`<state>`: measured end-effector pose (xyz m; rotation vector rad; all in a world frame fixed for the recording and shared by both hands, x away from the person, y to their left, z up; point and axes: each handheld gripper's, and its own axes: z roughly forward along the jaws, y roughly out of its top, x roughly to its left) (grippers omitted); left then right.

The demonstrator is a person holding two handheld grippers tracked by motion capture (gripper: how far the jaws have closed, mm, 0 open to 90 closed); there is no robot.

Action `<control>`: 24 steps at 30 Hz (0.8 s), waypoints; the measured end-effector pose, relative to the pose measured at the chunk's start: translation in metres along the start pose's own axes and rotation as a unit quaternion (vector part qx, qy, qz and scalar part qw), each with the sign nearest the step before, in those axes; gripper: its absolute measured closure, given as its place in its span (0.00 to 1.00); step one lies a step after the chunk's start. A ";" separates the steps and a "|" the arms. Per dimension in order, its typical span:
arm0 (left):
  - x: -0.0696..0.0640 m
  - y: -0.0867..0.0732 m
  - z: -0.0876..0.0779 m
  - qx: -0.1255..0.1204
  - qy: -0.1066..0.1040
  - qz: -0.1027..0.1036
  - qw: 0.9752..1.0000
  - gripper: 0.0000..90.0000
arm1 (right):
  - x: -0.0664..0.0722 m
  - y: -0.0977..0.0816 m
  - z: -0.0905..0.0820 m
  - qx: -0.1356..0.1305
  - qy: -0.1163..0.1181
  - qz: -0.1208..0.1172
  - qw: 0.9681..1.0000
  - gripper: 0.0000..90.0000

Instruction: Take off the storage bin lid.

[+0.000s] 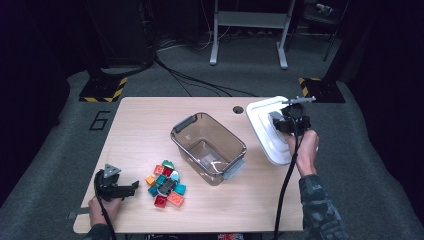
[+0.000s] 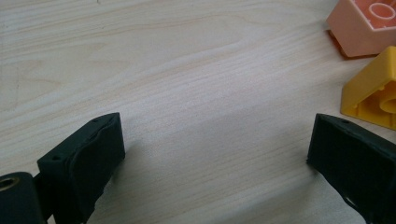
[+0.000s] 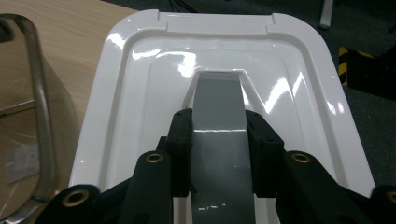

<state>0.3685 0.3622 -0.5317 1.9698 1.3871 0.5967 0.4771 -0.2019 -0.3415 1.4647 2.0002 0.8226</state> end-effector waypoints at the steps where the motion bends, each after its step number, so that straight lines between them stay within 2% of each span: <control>1: 0.000 0.000 0.000 0.000 0.000 0.000 1.000 0.04 | -0.003 -0.003 0.004 0.002 -0.002 0.002 1.000 0.74; 11: 0.000 0.000 0.000 -0.001 0.001 0.002 1.000 0.04 | -0.011 -0.033 0.038 0.025 -0.019 0.046 0.998 0.74; 20: 0.000 0.000 0.000 -0.001 0.001 0.002 1.000 0.05 | -0.014 -0.063 0.076 0.050 -0.027 0.089 0.994 0.74; 24: 0.000 0.000 0.000 -0.001 0.001 0.001 1.000 0.05 | -0.012 -0.073 0.088 0.056 -0.039 0.092 0.993 0.74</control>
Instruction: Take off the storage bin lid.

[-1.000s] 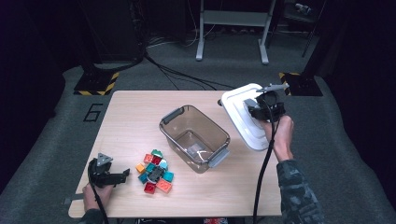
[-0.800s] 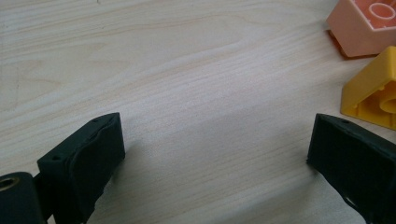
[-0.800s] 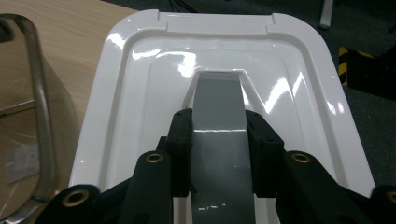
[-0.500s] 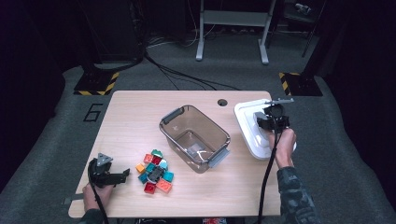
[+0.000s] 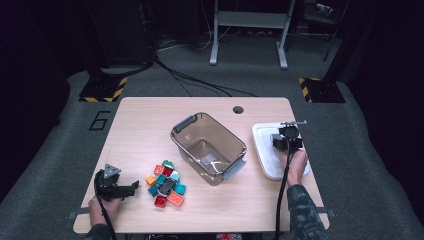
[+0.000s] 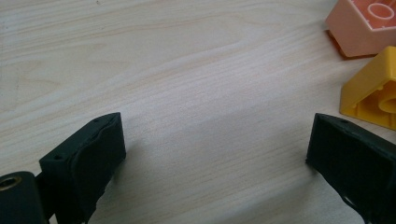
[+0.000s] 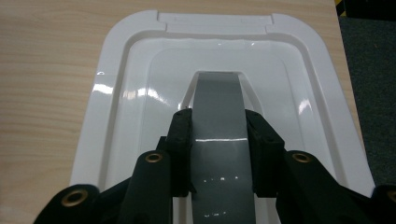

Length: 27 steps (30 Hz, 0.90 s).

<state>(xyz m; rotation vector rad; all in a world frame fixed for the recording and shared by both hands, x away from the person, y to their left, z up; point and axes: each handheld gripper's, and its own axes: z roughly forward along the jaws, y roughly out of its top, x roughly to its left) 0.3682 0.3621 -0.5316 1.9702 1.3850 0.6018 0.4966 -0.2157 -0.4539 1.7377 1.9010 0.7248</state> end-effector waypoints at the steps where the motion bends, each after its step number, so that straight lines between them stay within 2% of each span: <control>1: 0.000 0.000 0.000 0.000 0.000 0.000 1.000 0.05 | 0.000 -0.001 0.002 -0.001 -0.005 -0.003 1.000 0.74; 4: 0.000 0.000 0.000 0.000 0.000 0.000 1.000 0.05 | 0.003 -0.005 0.008 -0.007 -0.012 -0.007 1.000 0.74; 5: 0.000 0.000 0.000 0.000 0.000 0.000 1.000 0.05 | 0.005 -0.006 0.010 -0.005 -0.017 -0.002 1.000 0.74; 7: 0.000 0.000 0.000 0.000 0.000 0.000 1.000 0.05 | 0.006 -0.007 0.013 -0.006 -0.023 -0.014 1.000 0.73; 8: 0.000 0.000 0.000 0.000 0.000 0.000 1.000 0.05 | 0.006 -0.008 0.015 -0.004 -0.024 -0.011 1.000 0.73; 13: 0.000 0.000 0.000 0.000 0.000 0.000 1.000 0.05 | 0.006 -0.012 0.024 0.007 -0.012 -0.011 1.000 0.70; 15: 0.000 0.000 0.000 0.000 0.000 0.000 1.000 0.05 | 0.004 -0.013 0.026 0.003 -0.011 -0.008 1.000 0.69; 19: 0.000 0.000 0.000 0.000 0.000 0.000 1.000 0.05 | 0.002 -0.013 0.020 -0.007 0.002 -0.003 1.000 0.53; 21: 0.000 0.000 0.000 0.000 0.000 0.000 1.000 0.05 | -0.001 -0.014 0.012 -0.011 0.022 -0.006 1.000 0.43; 22: 0.000 0.000 0.000 0.000 0.000 0.000 1.000 0.05 | -0.001 -0.015 0.008 -0.012 0.033 0.000 0.999 0.40; 24: 0.000 0.000 0.000 0.000 0.000 -0.001 1.000 0.05 | -0.003 -0.019 -0.003 -0.031 0.048 -0.015 0.998 0.33; 27: 0.000 0.000 0.000 -0.001 0.000 -0.001 1.000 0.05 | -0.002 -0.027 -0.016 -0.039 0.074 -0.034 0.996 0.22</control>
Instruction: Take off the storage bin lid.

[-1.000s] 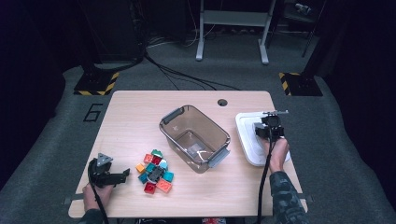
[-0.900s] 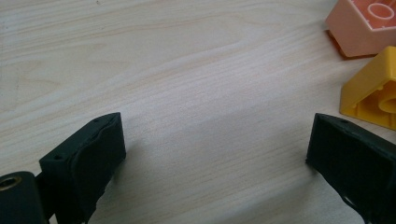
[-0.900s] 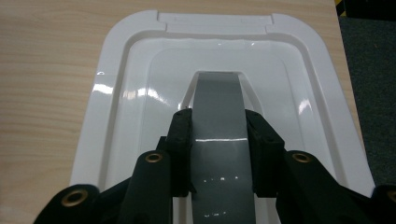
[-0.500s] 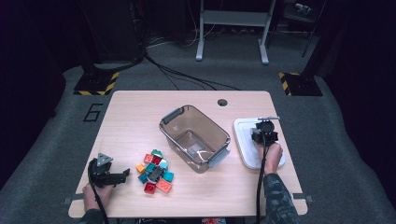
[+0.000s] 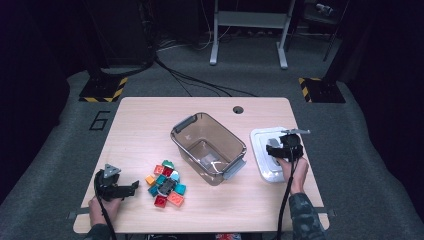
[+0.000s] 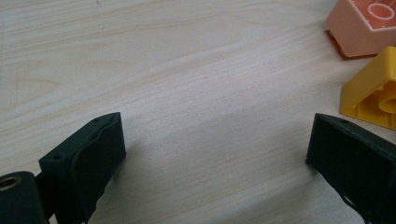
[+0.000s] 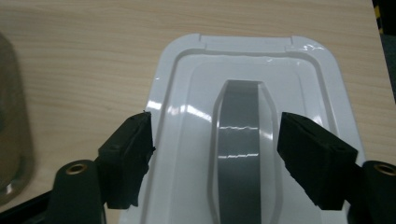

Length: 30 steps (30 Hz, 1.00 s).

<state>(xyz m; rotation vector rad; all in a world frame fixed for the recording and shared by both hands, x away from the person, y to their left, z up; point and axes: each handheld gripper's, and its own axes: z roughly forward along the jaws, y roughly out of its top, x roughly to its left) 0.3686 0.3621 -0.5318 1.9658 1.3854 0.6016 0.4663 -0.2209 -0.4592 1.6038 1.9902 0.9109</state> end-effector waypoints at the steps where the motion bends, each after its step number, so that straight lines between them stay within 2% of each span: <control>1: 0.000 0.000 0.000 0.000 0.000 0.000 1.000 0.05 | 0.001 -0.003 -0.004 -0.003 0.010 -0.010 1.000 0.17; 5: 0.000 0.000 0.000 0.001 0.000 0.000 1.000 0.05 | 0.009 -0.018 -0.019 -0.016 0.042 -0.034 0.998 0.14; 8: 0.000 0.000 0.000 0.002 -0.001 0.000 1.000 0.05 | 0.019 -0.029 -0.030 -0.030 0.051 -0.048 0.997 0.10; 9: 0.000 0.000 0.000 0.002 0.000 0.000 1.000 0.05 | 0.024 -0.034 -0.033 -0.035 0.061 -0.050 0.996 0.09; 13: 0.000 0.000 0.000 0.000 -0.001 -0.001 1.000 0.05 | 0.039 -0.048 -0.039 -0.039 0.074 -0.070 0.994 0.04; 16: 0.000 0.000 0.000 -0.001 -0.002 -0.002 1.000 0.05 | 0.054 -0.060 -0.041 -0.048 0.084 -0.089 0.991 0.00; 18: 0.000 0.000 0.000 0.000 0.000 -0.003 1.000 0.05 | 0.063 -0.067 -0.040 -0.050 0.104 -0.097 0.989 0.00; 21: -0.001 0.000 0.000 -0.001 0.002 -0.005 1.000 0.05 | 0.076 -0.078 -0.036 -0.051 0.115 -0.118 0.985 0.00; 25: -0.003 0.000 0.001 -0.002 0.010 -0.012 1.000 0.04 | 0.094 -0.090 -0.023 -0.026 0.127 -0.153 0.980 0.00; 27: -0.004 0.000 -0.001 0.003 0.016 -0.020 1.000 0.05 | 0.100 -0.095 -0.015 -0.014 0.138 -0.160 0.977 0.00; 30: -0.005 -0.001 0.000 -0.002 0.020 -0.023 1.000 0.05 | 0.106 -0.101 -0.007 0.004 0.140 -0.178 0.974 0.00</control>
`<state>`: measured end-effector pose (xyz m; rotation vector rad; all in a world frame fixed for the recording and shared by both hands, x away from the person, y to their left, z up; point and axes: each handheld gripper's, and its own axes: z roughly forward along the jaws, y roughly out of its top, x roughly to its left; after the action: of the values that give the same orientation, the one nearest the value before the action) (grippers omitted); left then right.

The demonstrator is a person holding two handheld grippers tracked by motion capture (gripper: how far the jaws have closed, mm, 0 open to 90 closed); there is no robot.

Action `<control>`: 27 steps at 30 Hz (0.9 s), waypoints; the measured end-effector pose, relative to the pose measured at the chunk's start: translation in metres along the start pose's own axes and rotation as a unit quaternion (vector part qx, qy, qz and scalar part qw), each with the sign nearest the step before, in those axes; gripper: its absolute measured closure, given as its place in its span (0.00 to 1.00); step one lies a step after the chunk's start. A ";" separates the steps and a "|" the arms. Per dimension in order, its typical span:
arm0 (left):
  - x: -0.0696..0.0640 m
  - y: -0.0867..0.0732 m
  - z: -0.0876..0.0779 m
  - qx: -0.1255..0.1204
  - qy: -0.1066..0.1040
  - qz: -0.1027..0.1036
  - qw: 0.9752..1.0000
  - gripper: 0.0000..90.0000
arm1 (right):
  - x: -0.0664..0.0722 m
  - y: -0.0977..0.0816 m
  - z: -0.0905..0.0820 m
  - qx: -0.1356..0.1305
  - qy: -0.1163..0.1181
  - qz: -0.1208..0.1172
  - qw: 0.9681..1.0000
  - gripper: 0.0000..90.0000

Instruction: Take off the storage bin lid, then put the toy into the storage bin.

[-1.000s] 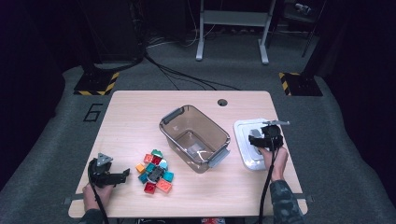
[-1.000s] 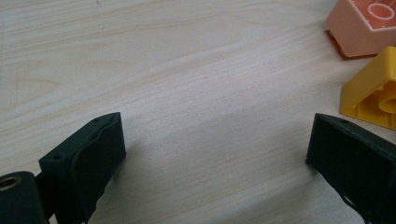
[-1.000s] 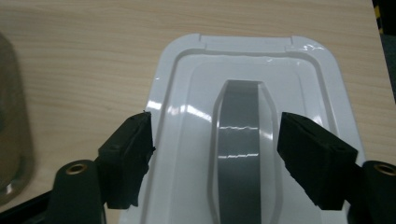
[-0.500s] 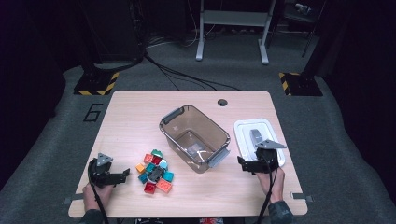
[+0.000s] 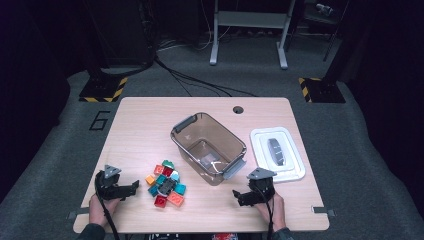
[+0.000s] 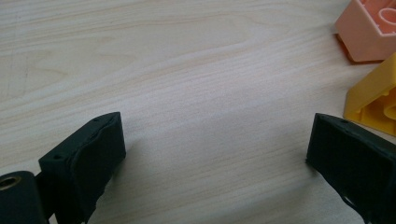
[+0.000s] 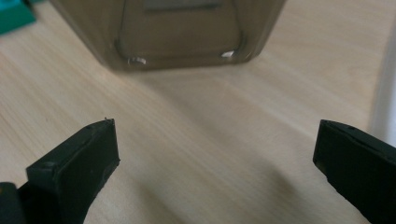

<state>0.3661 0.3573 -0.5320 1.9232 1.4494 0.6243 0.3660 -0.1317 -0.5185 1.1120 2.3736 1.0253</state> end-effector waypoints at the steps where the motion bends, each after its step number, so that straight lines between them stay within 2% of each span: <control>1: 0.000 0.000 0.000 0.000 0.000 0.001 1.000 0.04 | 0.001 -0.001 0.003 0.005 -0.001 -0.007 1.000 0.00; 3: 0.001 0.000 -0.001 0.005 -0.004 0.004 1.000 0.04 | 0.002 -0.004 0.008 0.024 -0.001 0.000 1.000 0.00; 4: 0.001 0.000 -0.001 0.003 -0.004 0.005 1.000 0.04 | -0.001 -0.006 0.008 0.019 0.000 -0.013 1.000 0.00; 7: 0.001 0.002 -0.002 0.012 -0.001 0.010 1.000 0.04 | -0.001 -0.009 0.007 0.011 0.004 -0.010 1.000 0.00; 9: 0.000 0.003 -0.004 0.021 -0.007 0.011 1.000 0.03 | -0.001 -0.009 0.007 0.010 0.003 -0.013 1.000 0.00; 14: -0.009 0.008 -0.017 0.001 -0.003 0.018 1.000 0.05 | -0.003 -0.008 0.008 0.010 0.007 -0.018 1.000 0.00; 16: -0.013 0.010 -0.023 -0.004 -0.008 0.022 1.000 0.06 | -0.004 -0.007 0.009 0.013 0.005 -0.010 1.000 0.00; 17: -0.015 0.012 -0.026 -0.003 -0.011 0.027 1.000 0.06 | -0.006 -0.007 0.009 0.011 0.004 -0.016 1.000 0.00; 18: -0.017 0.014 -0.030 -0.004 -0.013 0.032 0.999 0.06 | -0.006 -0.006 0.010 0.012 0.006 -0.013 1.000 0.00; 21: -0.020 0.017 -0.036 -0.006 -0.023 0.029 0.999 0.06 | -0.005 -0.007 0.009 0.011 0.002 -0.014 1.000 0.00; 22: -0.023 0.017 -0.037 -0.015 -0.023 0.027 0.999 0.06 | -0.006 -0.007 0.009 0.011 0.000 -0.015 1.000 0.00; 27: -0.035 0.018 -0.045 -0.026 -0.042 0.037 0.998 0.04 | -0.006 -0.007 0.010 0.009 0.003 -0.012 1.000 0.00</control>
<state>0.3362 0.3300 -0.4878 1.9470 1.3039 0.6018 0.3714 -0.1347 -0.5301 1.0851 2.3995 1.0021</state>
